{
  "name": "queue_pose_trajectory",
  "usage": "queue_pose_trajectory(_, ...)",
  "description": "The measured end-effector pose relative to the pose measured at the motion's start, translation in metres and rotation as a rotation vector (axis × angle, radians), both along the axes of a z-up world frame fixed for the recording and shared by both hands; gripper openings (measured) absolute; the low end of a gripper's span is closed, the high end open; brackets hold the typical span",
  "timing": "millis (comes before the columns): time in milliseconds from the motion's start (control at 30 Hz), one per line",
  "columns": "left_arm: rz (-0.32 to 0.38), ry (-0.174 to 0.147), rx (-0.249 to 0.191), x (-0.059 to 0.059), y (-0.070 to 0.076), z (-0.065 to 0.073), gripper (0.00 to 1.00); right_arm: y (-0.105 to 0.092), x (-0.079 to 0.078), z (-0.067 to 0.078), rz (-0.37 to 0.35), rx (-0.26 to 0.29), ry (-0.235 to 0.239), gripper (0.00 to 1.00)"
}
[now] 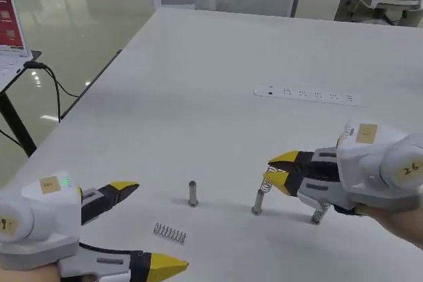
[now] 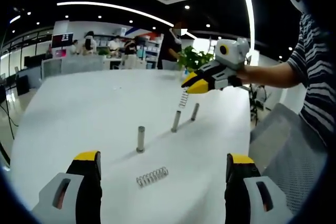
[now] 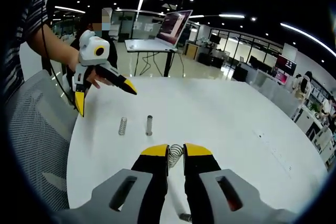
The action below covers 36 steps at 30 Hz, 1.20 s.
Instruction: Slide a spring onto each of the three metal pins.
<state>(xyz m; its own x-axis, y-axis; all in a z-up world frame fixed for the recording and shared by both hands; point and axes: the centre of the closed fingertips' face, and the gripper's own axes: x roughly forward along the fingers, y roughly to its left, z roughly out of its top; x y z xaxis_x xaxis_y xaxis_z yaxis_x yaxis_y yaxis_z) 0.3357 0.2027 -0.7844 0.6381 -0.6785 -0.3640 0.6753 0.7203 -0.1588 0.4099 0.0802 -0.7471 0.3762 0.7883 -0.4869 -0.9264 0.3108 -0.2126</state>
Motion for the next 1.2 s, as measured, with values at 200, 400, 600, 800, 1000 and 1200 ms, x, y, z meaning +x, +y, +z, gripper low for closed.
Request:
queue_pose_trajectory(200, 0.010, -0.013, 0.006, 0.000, 0.002, 0.002, 0.95, 0.002, 0.000, -0.003, 0.003, -0.007, 0.003, 0.08)
queue_pose_trajectory(400, 0.014, -0.014, -0.001, 0.000, 0.002, 0.004, 0.95, 0.004, 0.001, -0.012, 0.016, -0.043, -0.010, 0.08)
queue_pose_trajectory(600, 0.020, -0.009, -0.004, -0.002, 0.004, 0.003, 0.95, 0.005, 0.002, -0.021, 0.013, -0.049, 0.004, 0.08)
queue_pose_trajectory(800, 0.030, 0.001, -0.005, -0.004, 0.008, -0.001, 0.94, 0.007, -0.001, -0.034, 0.020, -0.067, 0.020, 0.08)
queue_pose_trajectory(1000, 0.039, -0.002, -0.011, -0.004, 0.008, 0.000, 0.94, 0.006, -0.001, -0.059, 0.019, -0.113, 0.052, 0.08)
queue_pose_trajectory(1200, 0.043, -0.002, -0.015, -0.004, 0.008, 0.002, 0.94, 0.002, -0.005, -0.073, 0.034, -0.152, 0.066, 0.08)
